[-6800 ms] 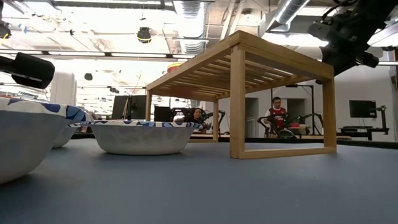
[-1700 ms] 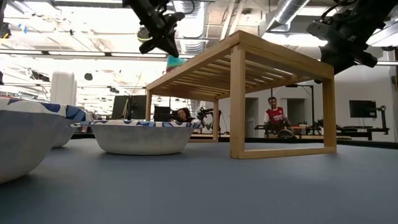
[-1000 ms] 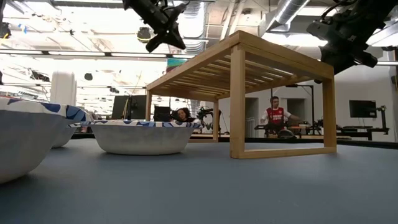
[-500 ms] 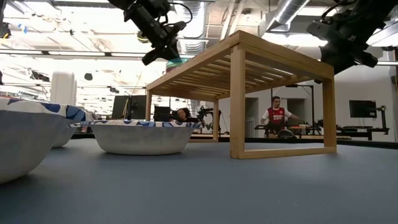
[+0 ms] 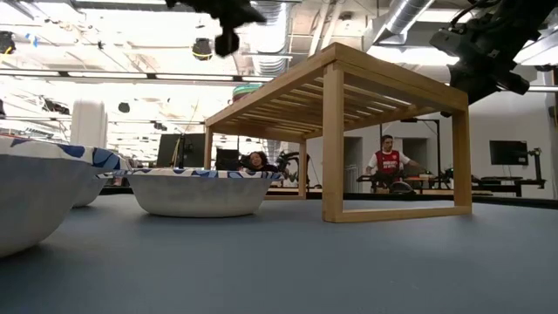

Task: Place and stack bowls onto a shelf
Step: Stack the orange bowl on top of the blue bowl on the shelf

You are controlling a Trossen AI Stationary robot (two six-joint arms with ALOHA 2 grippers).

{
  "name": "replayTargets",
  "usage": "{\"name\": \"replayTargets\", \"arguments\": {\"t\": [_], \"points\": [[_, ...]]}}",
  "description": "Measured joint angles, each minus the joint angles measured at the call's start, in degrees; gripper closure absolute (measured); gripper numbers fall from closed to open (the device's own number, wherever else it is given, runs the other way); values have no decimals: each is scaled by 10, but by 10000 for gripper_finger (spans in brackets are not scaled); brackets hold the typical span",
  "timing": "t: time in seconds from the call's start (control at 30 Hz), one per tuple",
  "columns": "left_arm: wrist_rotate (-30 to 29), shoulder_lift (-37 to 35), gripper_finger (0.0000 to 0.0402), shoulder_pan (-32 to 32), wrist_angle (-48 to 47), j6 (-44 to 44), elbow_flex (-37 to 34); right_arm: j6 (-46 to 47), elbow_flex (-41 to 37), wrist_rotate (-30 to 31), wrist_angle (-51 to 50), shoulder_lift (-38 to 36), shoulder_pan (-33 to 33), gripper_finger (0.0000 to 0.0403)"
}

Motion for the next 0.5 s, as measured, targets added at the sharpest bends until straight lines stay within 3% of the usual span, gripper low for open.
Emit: {"name": "replayTargets", "arguments": {"t": [0.17,0.33,0.5], "points": [[-18,-32,401,-106,-47,49,0,-1,0,0,0,0,0,367],[-123,-45,391,-239,-104,96,0,-2,0,1,0,0,0,367],[-223,-45,353,-365,-173,78,0,-3,0,1,0,0,0,367]]}}
